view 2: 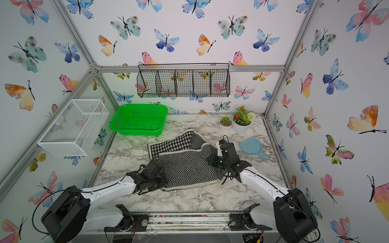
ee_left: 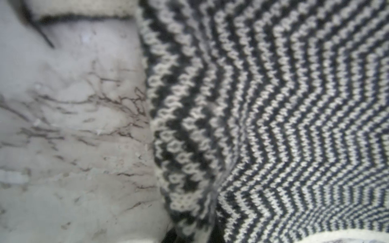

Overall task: Roll up the scarf and place it into the basket
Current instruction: Adjust the scarf at the center of the board.

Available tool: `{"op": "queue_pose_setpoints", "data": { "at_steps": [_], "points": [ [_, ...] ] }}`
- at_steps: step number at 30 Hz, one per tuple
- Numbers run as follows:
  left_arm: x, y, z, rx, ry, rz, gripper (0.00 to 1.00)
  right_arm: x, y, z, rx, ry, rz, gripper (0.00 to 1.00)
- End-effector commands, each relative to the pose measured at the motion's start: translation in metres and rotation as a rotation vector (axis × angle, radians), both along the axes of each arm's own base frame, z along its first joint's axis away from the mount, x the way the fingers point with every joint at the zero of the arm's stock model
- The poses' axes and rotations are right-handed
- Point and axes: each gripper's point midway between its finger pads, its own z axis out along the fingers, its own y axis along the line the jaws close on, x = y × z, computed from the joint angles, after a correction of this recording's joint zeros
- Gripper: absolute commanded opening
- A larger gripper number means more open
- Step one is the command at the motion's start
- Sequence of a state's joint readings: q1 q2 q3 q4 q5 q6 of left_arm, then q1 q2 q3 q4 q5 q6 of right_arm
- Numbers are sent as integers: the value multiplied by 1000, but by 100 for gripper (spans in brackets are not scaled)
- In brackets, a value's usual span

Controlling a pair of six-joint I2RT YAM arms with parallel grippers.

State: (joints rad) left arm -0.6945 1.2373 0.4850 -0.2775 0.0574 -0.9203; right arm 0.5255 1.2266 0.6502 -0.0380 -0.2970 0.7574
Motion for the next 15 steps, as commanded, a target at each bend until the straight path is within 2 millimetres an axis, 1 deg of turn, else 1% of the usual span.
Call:
{"op": "queue_pose_setpoints", "data": {
  "at_steps": [1, 3, 6, 11, 13, 15],
  "points": [
    [-5, 6, -2, 21, 28, -14, 0, 3, 5, 17, 7, -38, 25, 1],
    [4, 10, 11, 20, 4, 0, 0, 3, 6, 18, 7, -40, 28, 1],
    [23, 19, 40, 25, -51, 21, 0, 3, 7, 26, 18, -57, 29, 1],
    [60, 39, 93, 25, -140, 59, 0, 1, 9, 40, 7, -83, 32, 1],
    [72, 44, 108, 25, -162, 55, 0, -3, 14, 41, 1, -81, 42, 1],
    [81, 48, 119, 36, -170, 52, 0, -6, 18, 43, -15, -90, 44, 2]
  ]
}}
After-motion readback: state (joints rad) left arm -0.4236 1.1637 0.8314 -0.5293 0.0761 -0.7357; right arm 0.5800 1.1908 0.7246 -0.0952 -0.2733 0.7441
